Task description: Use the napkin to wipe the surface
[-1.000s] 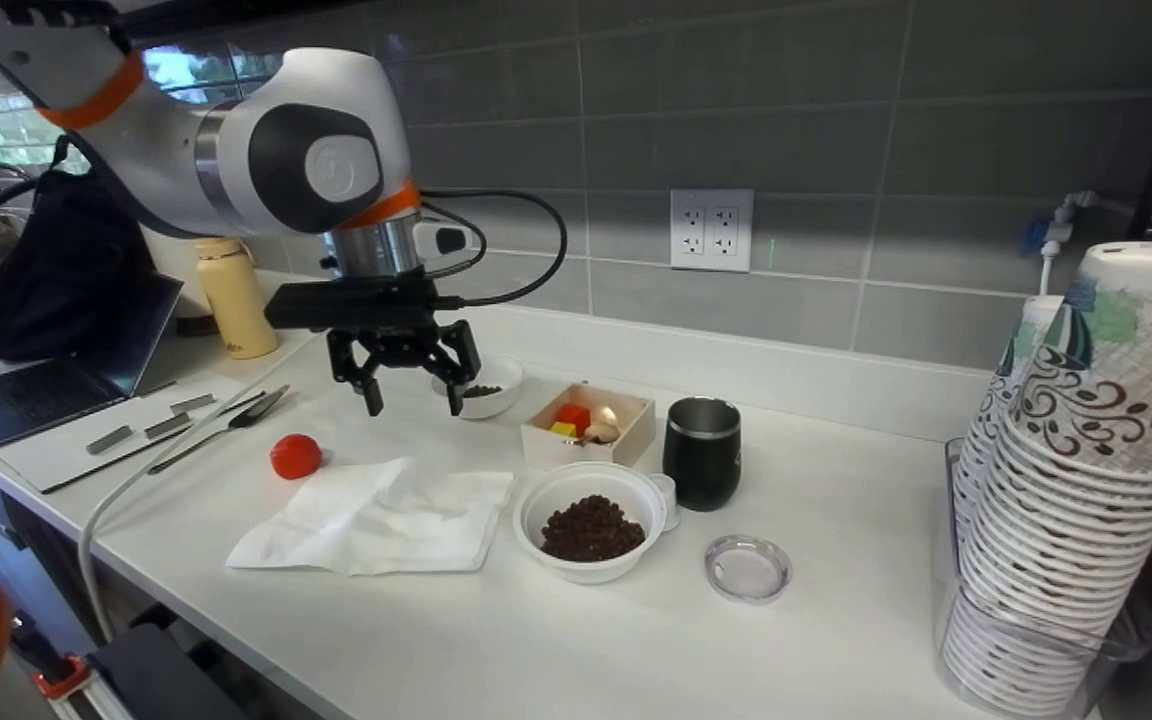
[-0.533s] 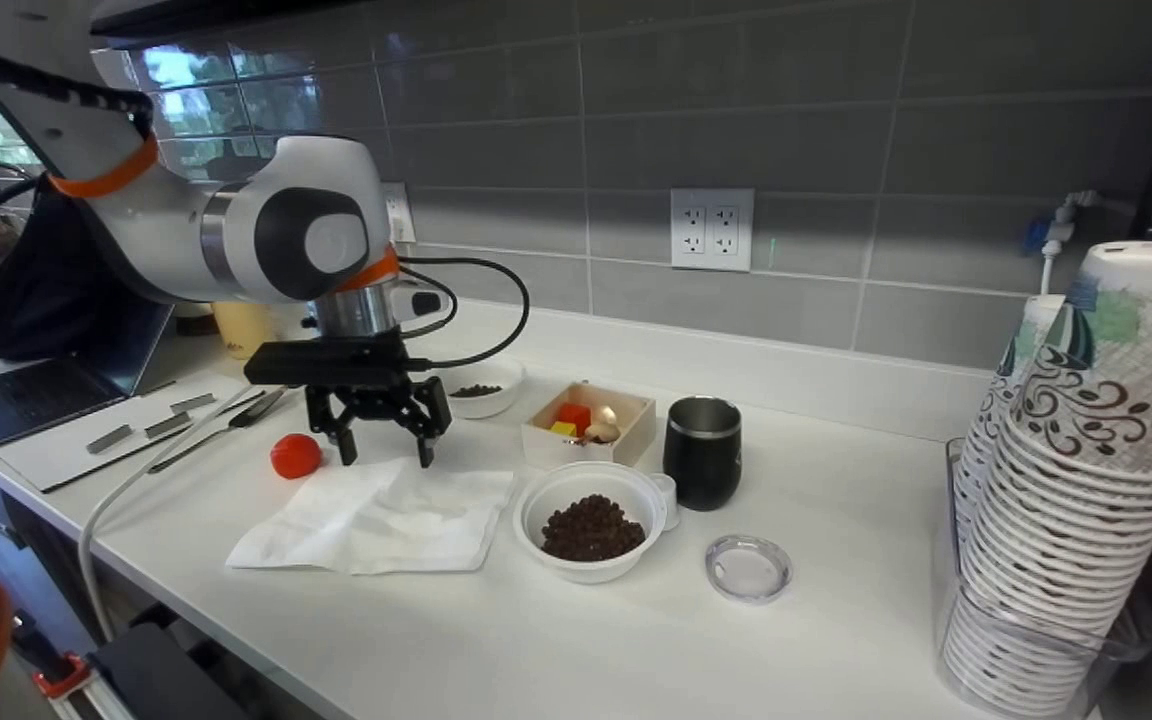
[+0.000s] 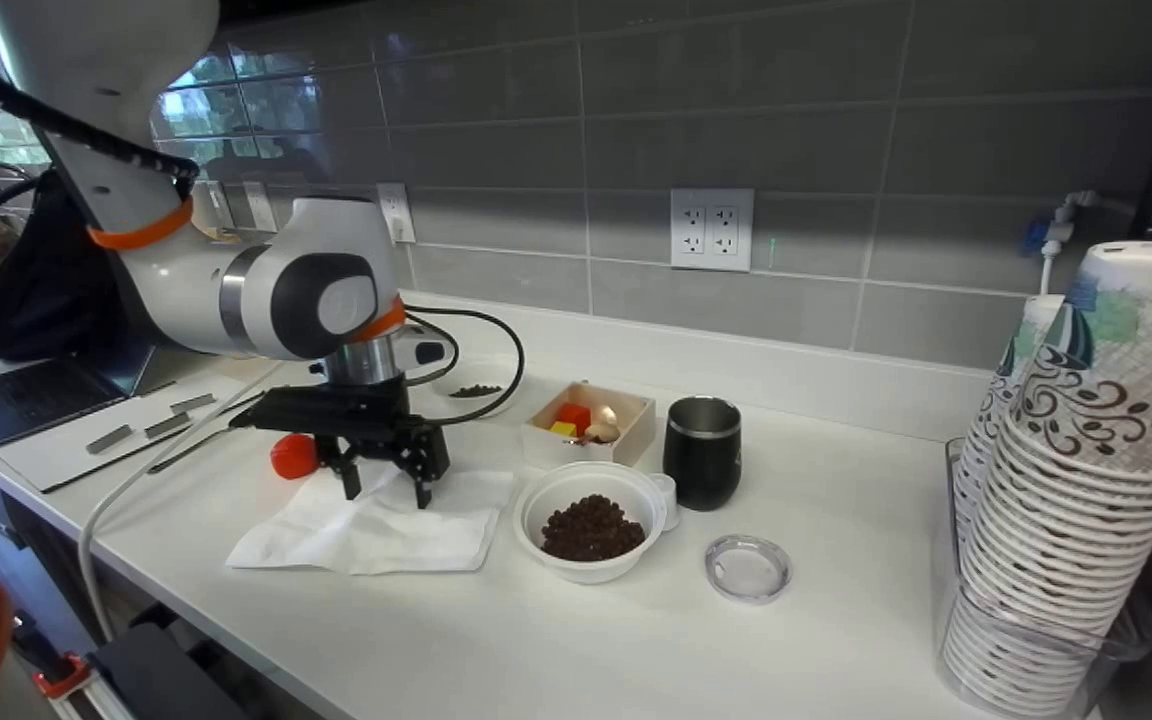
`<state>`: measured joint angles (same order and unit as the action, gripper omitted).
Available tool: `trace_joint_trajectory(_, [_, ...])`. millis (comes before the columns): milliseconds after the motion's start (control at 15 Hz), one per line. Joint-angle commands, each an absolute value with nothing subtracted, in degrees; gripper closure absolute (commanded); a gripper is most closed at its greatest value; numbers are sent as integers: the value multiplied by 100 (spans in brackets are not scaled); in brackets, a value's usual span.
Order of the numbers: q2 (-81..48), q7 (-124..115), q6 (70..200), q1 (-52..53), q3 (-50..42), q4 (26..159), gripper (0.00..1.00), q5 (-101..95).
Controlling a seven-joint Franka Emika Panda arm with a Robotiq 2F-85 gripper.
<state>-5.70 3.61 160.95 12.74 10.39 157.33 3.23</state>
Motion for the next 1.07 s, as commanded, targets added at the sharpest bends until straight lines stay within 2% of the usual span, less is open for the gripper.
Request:
trace_joint_trajectory(0, [-1005,254,16463,1205,1180,15591,32,439])
trace_joint_trajectory(400, [-814,-134,16605,1297,1106,15638,81,128])
trace_joint_trajectory(600, [-901,-86,16668,1271,1062,15468,100,20])
trace_joint_trajectory(1000, [-1181,407,16760,1164,1134,14954,99,-245])
